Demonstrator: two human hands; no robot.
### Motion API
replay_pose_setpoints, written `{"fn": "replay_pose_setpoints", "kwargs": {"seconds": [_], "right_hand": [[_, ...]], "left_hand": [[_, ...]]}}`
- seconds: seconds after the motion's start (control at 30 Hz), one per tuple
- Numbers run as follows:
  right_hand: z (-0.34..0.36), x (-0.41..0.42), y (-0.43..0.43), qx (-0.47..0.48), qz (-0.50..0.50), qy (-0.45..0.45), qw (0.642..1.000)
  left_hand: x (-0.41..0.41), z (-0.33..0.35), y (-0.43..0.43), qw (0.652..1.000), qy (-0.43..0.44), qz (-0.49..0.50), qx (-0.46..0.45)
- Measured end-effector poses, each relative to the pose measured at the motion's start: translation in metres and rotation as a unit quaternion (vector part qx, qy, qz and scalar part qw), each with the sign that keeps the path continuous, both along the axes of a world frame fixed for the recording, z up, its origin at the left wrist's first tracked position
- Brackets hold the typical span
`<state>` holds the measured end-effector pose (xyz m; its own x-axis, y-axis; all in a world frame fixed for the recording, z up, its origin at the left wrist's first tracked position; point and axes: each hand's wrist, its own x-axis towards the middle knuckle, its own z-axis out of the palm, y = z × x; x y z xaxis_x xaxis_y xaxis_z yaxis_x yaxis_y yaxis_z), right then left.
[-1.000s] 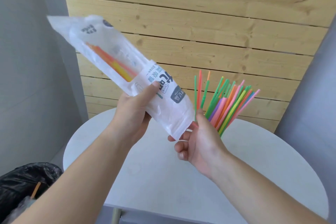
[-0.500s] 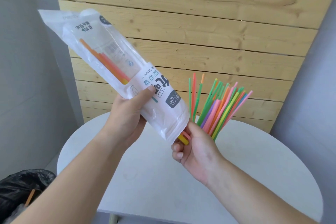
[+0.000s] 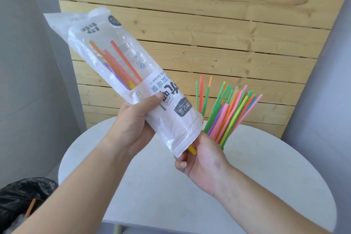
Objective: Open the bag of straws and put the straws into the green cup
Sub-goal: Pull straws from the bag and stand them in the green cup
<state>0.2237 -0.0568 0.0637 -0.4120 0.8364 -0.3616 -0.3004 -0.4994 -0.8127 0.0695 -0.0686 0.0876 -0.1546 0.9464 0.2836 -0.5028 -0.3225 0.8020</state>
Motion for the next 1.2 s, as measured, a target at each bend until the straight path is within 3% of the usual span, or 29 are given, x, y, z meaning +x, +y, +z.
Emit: {"fn": "replay_pose_setpoints", "kwargs": {"seconds": [0.43, 0.73, 1.2], "right_hand": [[-0.001, 0.005, -0.001, 0.035, 0.108, -0.025, 0.993], [0.003, 0.007, 0.003, 0.012, 0.036, 0.063, 0.997], [0.002, 0.008, 0.001, 0.037, 0.017, 0.065, 0.997]], "left_hand": [[-0.006, 0.002, 0.001, 0.999, 0.017, 0.041, -0.013], [-0.014, 0.002, 0.002, 0.998, 0.001, 0.06, -0.011], [-0.012, 0.003, 0.003, 0.997, -0.008, 0.071, -0.003]]}}
